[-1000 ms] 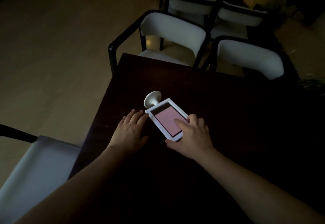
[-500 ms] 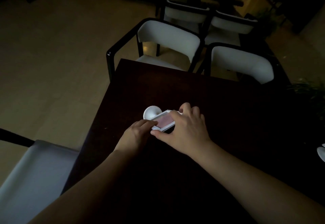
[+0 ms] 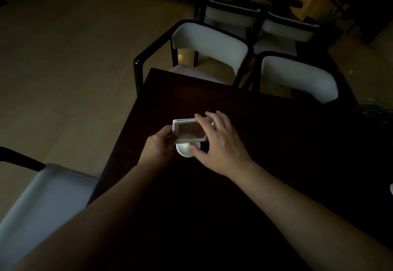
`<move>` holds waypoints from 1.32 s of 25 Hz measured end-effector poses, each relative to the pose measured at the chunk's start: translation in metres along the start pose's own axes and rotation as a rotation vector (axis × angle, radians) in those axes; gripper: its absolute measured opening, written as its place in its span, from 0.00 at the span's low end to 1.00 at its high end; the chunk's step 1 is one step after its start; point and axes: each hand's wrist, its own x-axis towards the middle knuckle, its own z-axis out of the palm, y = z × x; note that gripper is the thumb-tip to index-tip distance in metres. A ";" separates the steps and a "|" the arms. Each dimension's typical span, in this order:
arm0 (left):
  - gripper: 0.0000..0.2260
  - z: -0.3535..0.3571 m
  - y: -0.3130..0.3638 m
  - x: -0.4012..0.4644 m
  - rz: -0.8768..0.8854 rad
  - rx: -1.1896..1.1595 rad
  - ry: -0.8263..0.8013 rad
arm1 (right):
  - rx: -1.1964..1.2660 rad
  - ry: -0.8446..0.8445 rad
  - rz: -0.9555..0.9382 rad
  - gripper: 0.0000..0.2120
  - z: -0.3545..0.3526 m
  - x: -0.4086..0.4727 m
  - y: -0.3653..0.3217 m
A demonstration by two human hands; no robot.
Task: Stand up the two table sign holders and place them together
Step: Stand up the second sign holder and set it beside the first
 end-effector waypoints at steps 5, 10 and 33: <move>0.11 0.008 -0.003 0.012 -0.030 -0.019 0.009 | 0.002 0.017 0.037 0.40 0.007 0.005 0.010; 0.09 0.015 -0.010 0.011 -0.071 -0.015 -0.003 | -0.031 -0.007 0.014 0.41 0.009 0.008 0.017; 0.36 0.052 -0.061 -0.045 0.007 0.887 -0.464 | 0.113 -0.352 0.299 0.32 0.138 -0.056 0.017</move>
